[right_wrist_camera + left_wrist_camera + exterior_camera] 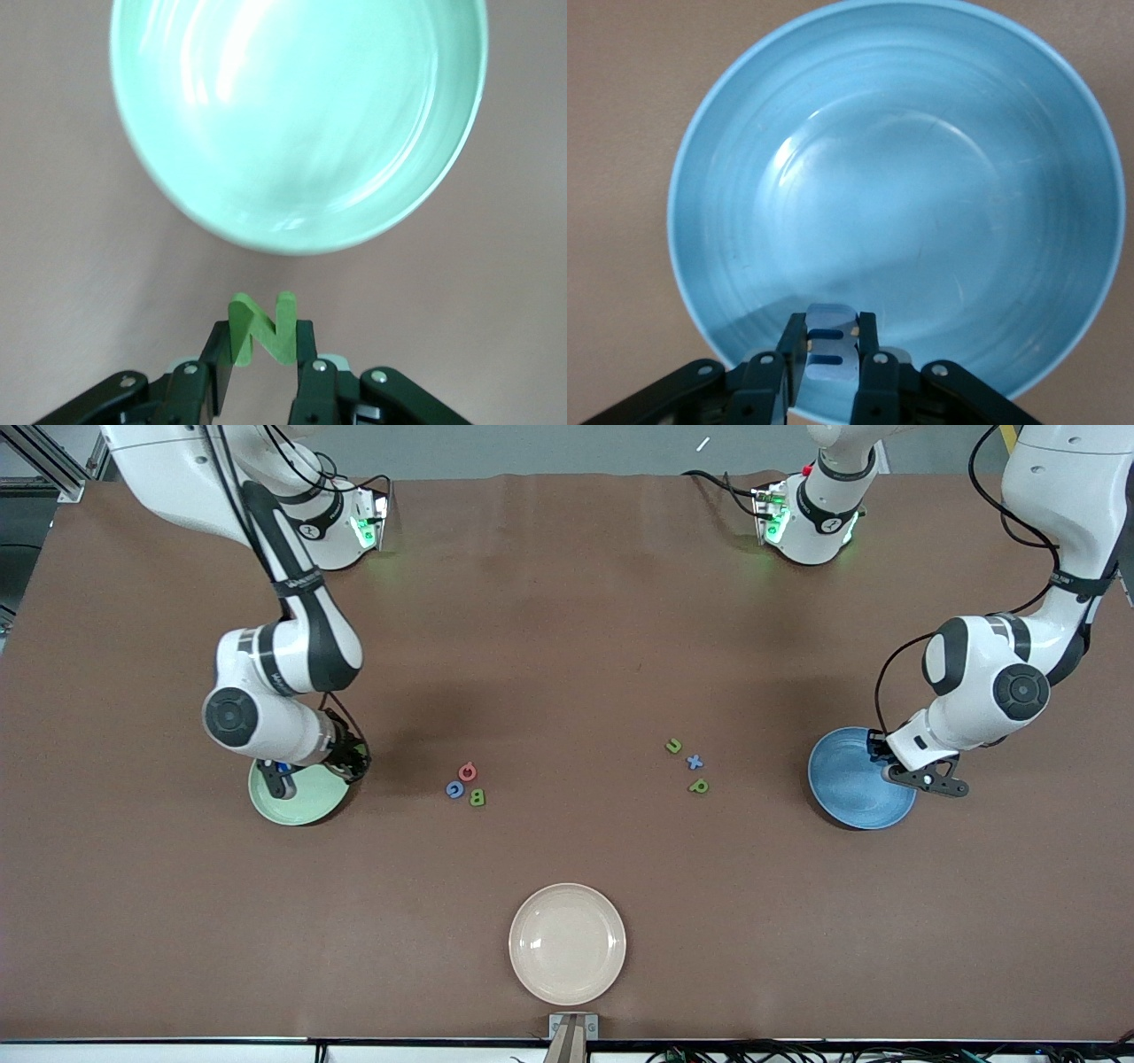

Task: Sort upper and lower case letters into plates
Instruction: 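Release the m into the blue plate and the N into the green plate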

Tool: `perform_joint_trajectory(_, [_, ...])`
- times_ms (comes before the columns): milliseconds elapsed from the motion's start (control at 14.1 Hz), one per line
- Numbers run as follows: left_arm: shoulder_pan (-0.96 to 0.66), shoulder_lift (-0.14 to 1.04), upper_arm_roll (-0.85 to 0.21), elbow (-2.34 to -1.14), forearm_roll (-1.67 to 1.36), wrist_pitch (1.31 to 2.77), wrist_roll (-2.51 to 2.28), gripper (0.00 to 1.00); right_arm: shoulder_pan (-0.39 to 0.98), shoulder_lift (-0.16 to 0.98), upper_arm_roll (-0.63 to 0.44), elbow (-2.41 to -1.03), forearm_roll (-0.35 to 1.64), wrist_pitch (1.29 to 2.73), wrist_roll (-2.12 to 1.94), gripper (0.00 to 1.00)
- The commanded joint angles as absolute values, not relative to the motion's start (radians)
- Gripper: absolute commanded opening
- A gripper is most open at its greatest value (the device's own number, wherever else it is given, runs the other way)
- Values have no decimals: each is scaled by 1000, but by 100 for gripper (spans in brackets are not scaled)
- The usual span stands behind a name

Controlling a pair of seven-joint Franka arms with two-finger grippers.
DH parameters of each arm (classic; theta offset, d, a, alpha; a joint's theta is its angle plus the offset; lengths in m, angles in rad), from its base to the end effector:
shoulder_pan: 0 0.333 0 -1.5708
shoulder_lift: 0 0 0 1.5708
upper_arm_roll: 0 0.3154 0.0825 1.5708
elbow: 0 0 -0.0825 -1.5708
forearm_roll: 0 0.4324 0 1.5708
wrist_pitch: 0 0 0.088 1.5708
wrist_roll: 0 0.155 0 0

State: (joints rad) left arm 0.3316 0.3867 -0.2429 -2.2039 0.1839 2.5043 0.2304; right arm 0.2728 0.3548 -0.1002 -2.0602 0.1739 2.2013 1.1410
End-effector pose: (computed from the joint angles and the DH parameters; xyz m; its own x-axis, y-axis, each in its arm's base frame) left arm 0.5674 0.0442 0.1134 0.9588 -0.2755 -0.0694 -0.2756 -0.9612 0.0083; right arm 0.5795 0.1116 0.1629 0.4505 -0.8779 -0.1621 -0.8660 -0.4739 0.1597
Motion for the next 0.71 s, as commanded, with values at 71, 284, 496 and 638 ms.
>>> perform_joint_trajectory(71, [334, 433, -244, -2157, 212, 2508, 206, 11, 126, 333, -81, -2187, 181, 2304, 929, 0])
perform_joint_trajectory(284, [336, 448, -244, -2148, 212, 2508, 206, 11, 121, 333, -81, -2235, 181, 2364, 894, 0])
perform_joint_trajectory(496, [336, 456, -244, -2143, 212, 2508, 206, 12, 123, 350, -81, -2232, 181, 2373, 891, 2])
perform_joint_trajectory(638, [337, 456, -244, -2138, 212, 2507, 204, 16, 126, 356, -81, -2230, 181, 2376, 891, 3])
